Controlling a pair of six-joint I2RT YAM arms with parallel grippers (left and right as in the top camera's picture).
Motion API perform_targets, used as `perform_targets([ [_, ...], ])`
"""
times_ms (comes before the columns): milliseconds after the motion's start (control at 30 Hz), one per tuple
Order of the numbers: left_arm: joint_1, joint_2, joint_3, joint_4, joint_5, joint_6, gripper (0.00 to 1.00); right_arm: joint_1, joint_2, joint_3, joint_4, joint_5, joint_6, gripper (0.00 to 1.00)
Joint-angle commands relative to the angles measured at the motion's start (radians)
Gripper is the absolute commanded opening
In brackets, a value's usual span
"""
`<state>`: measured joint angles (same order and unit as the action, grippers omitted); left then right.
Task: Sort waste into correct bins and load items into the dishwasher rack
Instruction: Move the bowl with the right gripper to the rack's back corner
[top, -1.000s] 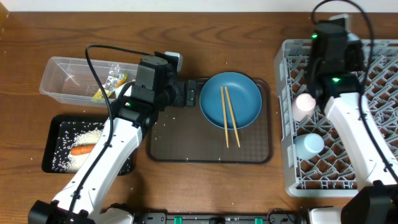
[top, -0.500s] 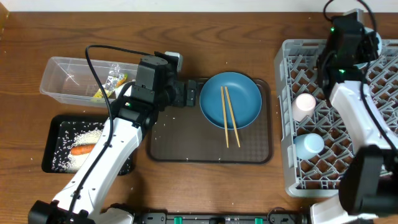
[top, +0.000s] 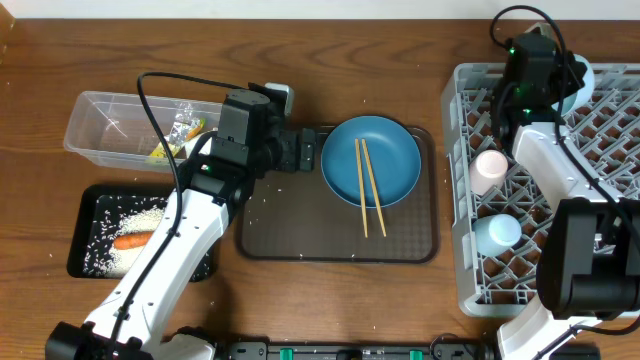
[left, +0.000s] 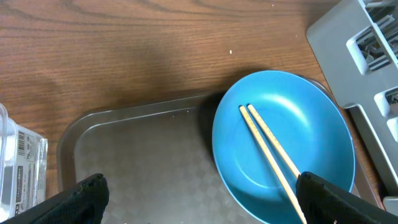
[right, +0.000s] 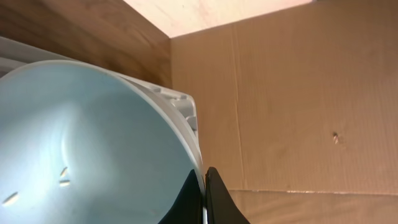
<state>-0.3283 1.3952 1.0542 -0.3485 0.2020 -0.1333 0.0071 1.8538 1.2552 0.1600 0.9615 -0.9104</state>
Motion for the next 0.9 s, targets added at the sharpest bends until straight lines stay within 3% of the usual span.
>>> perform_targets([
  [0, 0.005, -0.008, -0.002, -0.002, -0.013, 0.002, 0.98, 0.02, 0.015, 0.0, 0.006, 0.006, -0.034, 0.01],
  [767, 0.005, -0.008, -0.002, -0.002, -0.013, 0.002, 0.98, 0.138, 0.129, 0.0, 0.005, 0.026, -0.093, 0.01],
  [867, 0.005, -0.008, -0.002, -0.002, -0.013, 0.002, 0.98, 0.162, 0.129, 0.0, 0.004, 0.026, -0.093, 0.06],
])
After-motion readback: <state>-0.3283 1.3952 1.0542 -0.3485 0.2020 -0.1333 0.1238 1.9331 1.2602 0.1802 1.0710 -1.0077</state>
